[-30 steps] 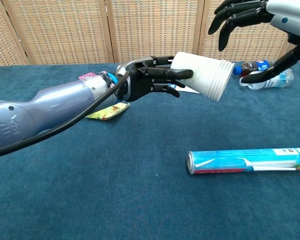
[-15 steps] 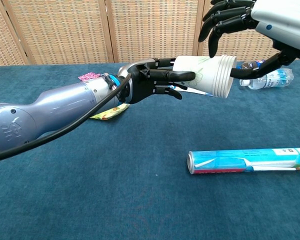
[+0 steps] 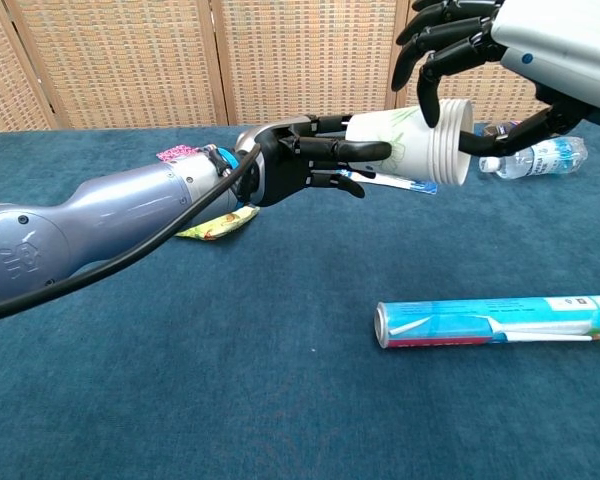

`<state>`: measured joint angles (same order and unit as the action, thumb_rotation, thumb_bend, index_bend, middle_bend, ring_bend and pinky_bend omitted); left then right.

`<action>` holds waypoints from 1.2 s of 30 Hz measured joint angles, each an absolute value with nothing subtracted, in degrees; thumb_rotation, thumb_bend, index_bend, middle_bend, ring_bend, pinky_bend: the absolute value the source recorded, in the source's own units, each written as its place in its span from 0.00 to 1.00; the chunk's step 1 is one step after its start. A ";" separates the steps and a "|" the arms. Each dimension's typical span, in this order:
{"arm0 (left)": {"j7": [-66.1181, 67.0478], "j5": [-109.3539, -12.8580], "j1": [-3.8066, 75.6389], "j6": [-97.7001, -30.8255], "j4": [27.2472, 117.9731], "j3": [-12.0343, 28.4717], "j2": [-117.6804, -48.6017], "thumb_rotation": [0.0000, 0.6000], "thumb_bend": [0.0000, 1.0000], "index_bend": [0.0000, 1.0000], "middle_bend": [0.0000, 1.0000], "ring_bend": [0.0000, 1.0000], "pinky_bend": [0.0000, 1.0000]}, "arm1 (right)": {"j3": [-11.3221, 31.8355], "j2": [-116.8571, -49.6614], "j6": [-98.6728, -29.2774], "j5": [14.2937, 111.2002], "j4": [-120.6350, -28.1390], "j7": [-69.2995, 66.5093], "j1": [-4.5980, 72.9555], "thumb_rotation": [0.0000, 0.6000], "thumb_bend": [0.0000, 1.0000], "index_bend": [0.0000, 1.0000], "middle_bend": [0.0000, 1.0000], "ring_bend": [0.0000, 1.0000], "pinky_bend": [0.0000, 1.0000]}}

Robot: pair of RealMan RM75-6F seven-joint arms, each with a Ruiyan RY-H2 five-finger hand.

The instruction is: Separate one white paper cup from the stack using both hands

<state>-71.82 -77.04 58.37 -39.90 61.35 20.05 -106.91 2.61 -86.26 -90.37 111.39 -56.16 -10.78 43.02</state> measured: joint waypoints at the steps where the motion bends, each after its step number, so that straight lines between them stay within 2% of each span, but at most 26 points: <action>1: -71.80 -77.04 58.37 -39.90 61.36 20.02 -106.89 1.00 0.03 0.45 0.45 0.46 0.49 | 2.54 -86.28 -90.43 111.37 -56.16 -10.75 43.04 1.00 0.52 0.57 0.42 0.23 0.16; 12: -71.71 -76.89 58.38 -39.62 61.40 19.81 -106.95 1.00 0.03 0.45 0.45 0.46 0.49 | 1.86 -86.71 -91.35 111.03 -55.72 -10.55 43.16 1.00 0.55 0.68 0.40 0.23 0.16; 26: -71.59 -76.71 58.07 -39.61 61.08 19.78 -106.41 1.00 0.04 0.45 0.45 0.46 0.49 | 1.27 -86.48 -94.35 110.99 -54.34 -10.57 42.43 1.00 0.55 0.71 0.39 0.23 0.16; 36: -72.43 -76.71 56.02 -40.18 60.23 19.57 -102.35 1.00 0.04 0.45 0.45 0.46 0.49 | 0.30 -83.13 -97.14 110.89 -53.74 -10.48 40.22 1.00 0.55 0.71 0.39 0.23 0.16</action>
